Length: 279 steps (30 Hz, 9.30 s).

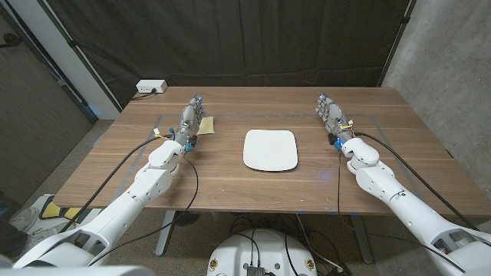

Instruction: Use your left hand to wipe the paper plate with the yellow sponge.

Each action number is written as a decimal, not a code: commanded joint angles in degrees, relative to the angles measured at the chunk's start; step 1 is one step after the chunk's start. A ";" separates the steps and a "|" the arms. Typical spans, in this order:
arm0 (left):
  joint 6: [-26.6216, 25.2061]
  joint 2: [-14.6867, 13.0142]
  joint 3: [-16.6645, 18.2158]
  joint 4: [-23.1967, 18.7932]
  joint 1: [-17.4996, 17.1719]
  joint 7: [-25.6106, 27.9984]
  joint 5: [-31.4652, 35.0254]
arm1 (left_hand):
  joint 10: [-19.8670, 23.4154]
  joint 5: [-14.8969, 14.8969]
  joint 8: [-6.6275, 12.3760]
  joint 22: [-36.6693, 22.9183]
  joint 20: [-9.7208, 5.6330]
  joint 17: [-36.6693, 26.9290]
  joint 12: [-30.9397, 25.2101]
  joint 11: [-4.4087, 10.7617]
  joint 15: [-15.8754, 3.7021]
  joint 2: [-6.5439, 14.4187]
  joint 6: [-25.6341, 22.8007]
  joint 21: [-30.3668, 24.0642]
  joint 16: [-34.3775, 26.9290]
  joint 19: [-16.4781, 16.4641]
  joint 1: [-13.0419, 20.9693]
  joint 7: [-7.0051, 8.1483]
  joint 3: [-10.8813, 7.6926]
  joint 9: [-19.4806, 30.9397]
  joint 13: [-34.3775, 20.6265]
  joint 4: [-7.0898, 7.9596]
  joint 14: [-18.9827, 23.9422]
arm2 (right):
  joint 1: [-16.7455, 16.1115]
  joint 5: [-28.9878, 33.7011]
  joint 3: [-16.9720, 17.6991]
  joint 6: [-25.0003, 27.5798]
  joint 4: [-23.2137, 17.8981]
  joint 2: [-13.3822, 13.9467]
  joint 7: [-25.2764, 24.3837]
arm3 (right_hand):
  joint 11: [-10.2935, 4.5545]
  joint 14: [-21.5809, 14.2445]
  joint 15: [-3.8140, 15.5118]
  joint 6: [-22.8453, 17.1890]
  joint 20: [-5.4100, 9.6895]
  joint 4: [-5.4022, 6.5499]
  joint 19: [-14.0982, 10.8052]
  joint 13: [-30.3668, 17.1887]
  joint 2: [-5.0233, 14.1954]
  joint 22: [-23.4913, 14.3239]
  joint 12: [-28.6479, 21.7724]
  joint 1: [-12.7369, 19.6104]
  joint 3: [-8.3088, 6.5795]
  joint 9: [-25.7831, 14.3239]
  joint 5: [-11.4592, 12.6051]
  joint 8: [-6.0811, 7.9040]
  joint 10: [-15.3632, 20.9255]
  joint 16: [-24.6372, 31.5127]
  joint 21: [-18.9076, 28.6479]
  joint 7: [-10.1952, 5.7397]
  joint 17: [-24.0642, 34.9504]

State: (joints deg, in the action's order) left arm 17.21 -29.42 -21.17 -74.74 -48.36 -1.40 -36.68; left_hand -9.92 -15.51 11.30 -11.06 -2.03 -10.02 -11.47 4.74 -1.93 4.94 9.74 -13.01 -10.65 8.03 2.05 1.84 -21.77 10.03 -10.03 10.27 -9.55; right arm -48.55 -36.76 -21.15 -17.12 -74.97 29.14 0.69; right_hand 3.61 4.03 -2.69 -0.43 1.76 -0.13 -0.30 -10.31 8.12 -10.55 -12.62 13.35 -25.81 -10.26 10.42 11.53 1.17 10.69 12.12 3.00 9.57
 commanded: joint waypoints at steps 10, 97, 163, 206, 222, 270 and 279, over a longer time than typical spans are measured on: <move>1.36 0.24 0.47 -0.37 -0.45 1.18 0.50 | -4.05 -0.70 0.99 0.13 -4.11 -0.06 -1.15 1.13 -2.41 3.75 8.24 -1.37 -0.58 -2.69 1.37 1.43 -0.73 0.31 -0.25 -1.00 -5.15 | -1.50 6.41 -1.25 7.24 -7.81 3.16 -9.50 | 0.87 -2.43 -1.09 -0.65 -2.19 -2.00 -1.44 -0.38 -0.09 -0.38 0.05 1.75 0.48 -0.35 0.58 -0.37 1.03 -0.09 0.46 -2.82 0.35; 2.42 -2.75 0.10 -5.52 -2.18 0.99 3.70 | 3.22 0.55 1.37 0.23 -0.77 -0.15 -0.48 -0.27 -0.44 2.23 -0.07 -2.24 0.07 -7.35 6.40 3.67 -1.88 0.57 -0.38 -3.13 1.10 | 19.02 35.74 -36.52 96.44 -42.53 4.83 -29.28 | -2.70 -20.11 5.33 -20.52 -1.85 -6.82 -11.54 -0.21 2.02 -1.18 -3.37 12.54 -3.56 -0.45 1.77 1.78 19.23 1.67 3.73 -5.89 0.63; 2.78 -2.67 -1.58 -3.92 -0.18 -3.59 3.47 | 3.58 1.14 0.70 0.24 -0.43 -0.25 0.05 -0.65 -0.30 1.58 -0.76 -1.73 0.22 -7.43 6.38 3.92 -1.15 0.62 -0.42 -2.51 1.11 | 7.02 111.18 -35.01 97.10 -18.37 -20.66 23.16 | -9.96 -26.39 12.81 -33.49 3.08 -8.19 -17.33 -0.34 -0.65 -2.44 -0.74 31.73 -2.36 -0.62 -0.29 0.16 26.71 0.18 10.06 -10.84 1.80; 4.36 0.50 -2.00 2.72 3.47 -3.59 3.53 | 5.04 1.35 0.65 0.29 -0.60 -0.06 -0.15 -0.57 -0.54 1.03 -2.01 -1.71 0.14 -8.46 7.69 4.13 -1.05 0.57 -0.43 -3.48 2.22 | 11.27 120.12 -38.18 95.68 -20.42 -15.10 32.03 | -9.41 -27.88 12.90 -35.82 2.82 -5.51 -17.19 -0.43 -2.19 -1.95 -0.98 26.48 4.35 -0.65 0.03 0.15 30.04 1.07 11.20 -10.72 1.73; 5.33 1.56 -2.06 5.31 4.93 -5.38 2.65 | 5.23 1.47 0.58 0.29 -0.49 -0.08 -0.11 -0.64 -0.61 1.01 -2.18 -1.66 0.19 -8.59 7.86 4.14 -0.99 0.57 -0.43 -3.53 2.29 | 10.80 129.92 -35.81 93.50 -18.45 -17.31 34.69 | -9.64 -27.93 13.28 -33.02 2.82 -5.57 -17.61 -0.43 -1.15 -1.88 -0.15 26.21 4.00 -0.63 0.04 -1.03 28.78 0.43 11.74 -11.27 1.36; 5.78 -8.15 -2.21 -1.04 5.01 13.15 27.81 | 21.66 4.38 2.90 -0.34 4.96 -0.75 -2.46 -0.47 -0.25 -1.47 -17.15 -5.42 -3.10 -20.95 21.64 3.05 -3.86 0.52 -0.70 -14.21 23.32 | -0.20 142.05 -20.06 79.63 -17.34 -28.19 41.90 | -9.73 -33.39 13.77 -36.75 1.69 -7.77 -19.40 -0.58 -0.87 -1.77 -1.25 27.60 2.08 -0.54 -0.17 0.86 33.20 0.75 14.07 -10.82 1.19; -0.95 -12.23 -3.52 -4.71 5.84 24.81 45.01 | 28.18 4.66 4.72 -0.56 4.23 -1.73 -2.50 1.01 -3.53 -3.23 -25.23 -9.15 -4.24 -29.46 28.65 3.20 -5.81 0.65 -0.96 -18.98 31.12 | 0.24 142.44 -19.75 79.26 -16.24 -28.72 43.90 | -9.80 -33.17 13.87 -37.11 1.67 -8.04 -19.32 -0.57 -0.81 -1.76 -1.26 27.97 1.75 -0.53 -0.13 0.84 33.47 0.50 14.17 -10.87 1.14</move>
State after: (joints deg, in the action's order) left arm 22.02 -37.34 -23.49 -75.78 -43.28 11.31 -9.17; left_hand 16.61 -10.80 15.16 -11.35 2.73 -11.35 -13.79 5.35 -2.36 1.97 -13.37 -21.33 -14.64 -19.65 28.52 5.00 -26.78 10.55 -10.82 -7.42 20.21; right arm -48.48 104.90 -41.69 62.77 -92.50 1.34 42.57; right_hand -6.17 -28.68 2.77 -36.86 2.36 -8.07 -19.11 -10.81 7.35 -12.26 -13.67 40.62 -23.64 -10.67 10.19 12.10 34.11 11.43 25.88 -7.77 10.66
